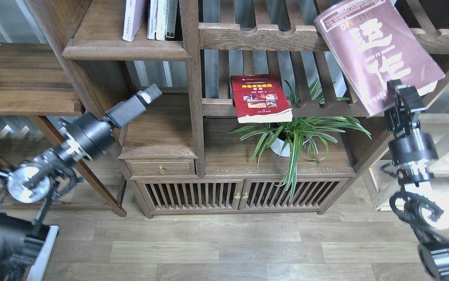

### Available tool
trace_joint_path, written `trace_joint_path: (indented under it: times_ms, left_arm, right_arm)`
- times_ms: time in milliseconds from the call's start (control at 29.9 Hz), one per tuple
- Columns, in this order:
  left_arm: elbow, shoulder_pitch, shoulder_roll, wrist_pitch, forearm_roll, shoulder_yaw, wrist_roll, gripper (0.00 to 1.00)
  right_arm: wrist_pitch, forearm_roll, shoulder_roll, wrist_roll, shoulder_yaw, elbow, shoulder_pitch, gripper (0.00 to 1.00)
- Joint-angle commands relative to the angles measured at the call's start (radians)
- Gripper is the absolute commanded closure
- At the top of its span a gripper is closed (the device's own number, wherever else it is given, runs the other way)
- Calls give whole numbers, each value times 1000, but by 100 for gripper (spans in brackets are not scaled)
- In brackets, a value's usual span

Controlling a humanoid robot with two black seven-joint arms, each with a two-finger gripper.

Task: Organize books on shelf
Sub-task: 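Grasp the dark red book with the right gripper and pull it off, then lower the dark red book with the right gripper toward the left gripper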

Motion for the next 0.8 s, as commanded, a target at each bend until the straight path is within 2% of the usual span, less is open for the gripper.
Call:
trace_joint_path:
  times_ms: [0, 301, 768]
  left_arm:
    - [-3, 12, -11, -11, -1, 30, 0, 1]
    - [-10, 25, -54, -59, -80, 108, 0, 1]
    - [-14, 73, -91, -59, -134, 201, 0, 1]
  right_arm:
    - [0, 1, -1, 0, 11, 1, -49, 97]
    - [0, 1, -4, 0, 34, 7, -135, 97]
    - [0, 5, -6, 2, 68, 5, -228, 97]
